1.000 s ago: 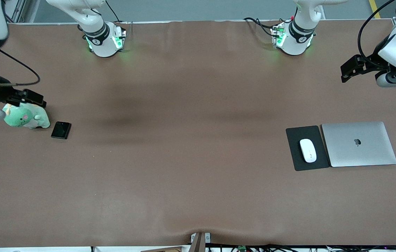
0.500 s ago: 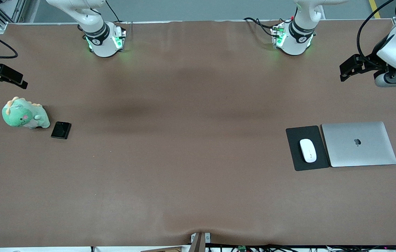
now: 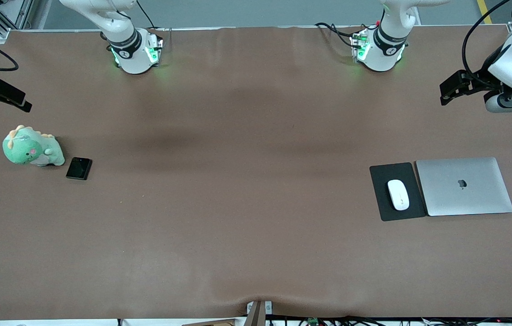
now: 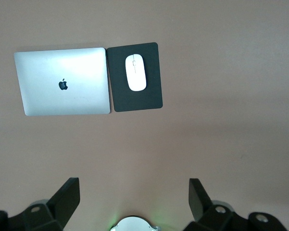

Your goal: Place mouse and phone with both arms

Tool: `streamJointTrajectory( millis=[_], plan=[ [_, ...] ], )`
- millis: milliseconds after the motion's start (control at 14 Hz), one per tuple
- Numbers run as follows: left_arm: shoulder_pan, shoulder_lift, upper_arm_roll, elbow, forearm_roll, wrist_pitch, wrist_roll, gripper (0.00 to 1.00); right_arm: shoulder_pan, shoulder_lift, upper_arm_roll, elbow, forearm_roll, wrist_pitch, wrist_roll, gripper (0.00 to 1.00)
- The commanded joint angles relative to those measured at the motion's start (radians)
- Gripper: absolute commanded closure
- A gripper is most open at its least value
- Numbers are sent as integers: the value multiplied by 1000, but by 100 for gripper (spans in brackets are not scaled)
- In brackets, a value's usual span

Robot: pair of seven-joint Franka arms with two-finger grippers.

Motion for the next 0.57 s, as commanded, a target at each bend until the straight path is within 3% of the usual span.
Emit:
streamJointTrajectory(
  millis=[0,500],
  plan=[
    [-2,-15,6,-5,-7,-11,8,0,3,3,4,18,-10,-22,16,0],
    [1,-15,6,11,-7,-11,16,0,4,5,4,21,-14,-10,16,0]
  ],
)
